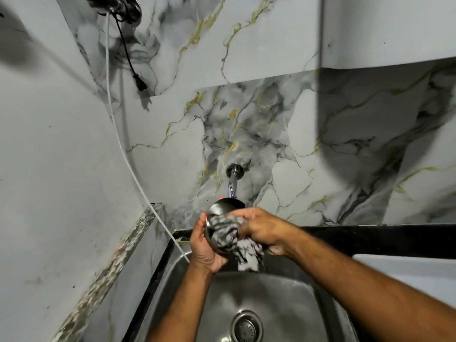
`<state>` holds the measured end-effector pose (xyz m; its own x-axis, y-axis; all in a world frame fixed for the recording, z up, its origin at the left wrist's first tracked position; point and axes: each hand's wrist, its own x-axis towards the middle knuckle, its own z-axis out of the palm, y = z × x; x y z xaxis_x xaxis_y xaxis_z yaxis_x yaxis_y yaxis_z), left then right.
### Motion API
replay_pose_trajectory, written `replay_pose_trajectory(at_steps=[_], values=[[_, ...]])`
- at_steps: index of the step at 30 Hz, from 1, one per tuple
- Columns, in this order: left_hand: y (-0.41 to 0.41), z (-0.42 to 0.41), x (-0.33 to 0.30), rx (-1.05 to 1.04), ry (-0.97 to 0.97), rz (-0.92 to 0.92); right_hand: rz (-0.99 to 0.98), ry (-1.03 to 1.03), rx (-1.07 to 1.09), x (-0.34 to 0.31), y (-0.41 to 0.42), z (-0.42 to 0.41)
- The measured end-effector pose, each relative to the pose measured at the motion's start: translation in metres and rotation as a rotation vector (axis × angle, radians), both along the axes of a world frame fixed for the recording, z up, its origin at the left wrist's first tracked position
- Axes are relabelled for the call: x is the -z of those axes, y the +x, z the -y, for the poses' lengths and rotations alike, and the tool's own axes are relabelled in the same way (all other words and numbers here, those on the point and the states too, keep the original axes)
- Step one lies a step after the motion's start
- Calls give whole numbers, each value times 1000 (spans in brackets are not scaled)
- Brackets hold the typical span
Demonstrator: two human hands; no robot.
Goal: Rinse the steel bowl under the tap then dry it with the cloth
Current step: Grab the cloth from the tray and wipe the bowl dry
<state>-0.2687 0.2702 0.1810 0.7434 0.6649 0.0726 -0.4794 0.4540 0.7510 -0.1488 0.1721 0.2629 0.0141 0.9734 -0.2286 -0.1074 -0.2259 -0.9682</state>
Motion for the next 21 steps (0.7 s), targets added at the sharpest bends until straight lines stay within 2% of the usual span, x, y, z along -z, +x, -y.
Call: replay_pose_trajectory(at_steps=[3,5,6,7,9,10,13,17,19,21], values=[[14,1,-13,-66,19,-1,-582,-48,248,-4,1,-9],[19,3,-15,-67,31,17,-782,-40,386,-14,7,-16],[21,5,-14,-57,23,32,-722,-39,492,-16,11,-19],[22,7,-13,-45,9,43,-554,-47,612,-16,13,-20],[25,11,-14,-31,-15,16,-70,-35,714,-11,1,-17],[28,12,-15,-23,-19,-13,134,17,667,-6,-10,-15],[30,5,-23,-65,25,-109,486,175,364,6,-30,-13],[12,-8,-29,48,-53,-67,590,304,-14,7,-12,-5],[3,-12,-26,113,-81,-28,732,358,-201,10,-2,2],[-3,-9,-22,164,-85,-31,1004,376,-409,7,12,7]])
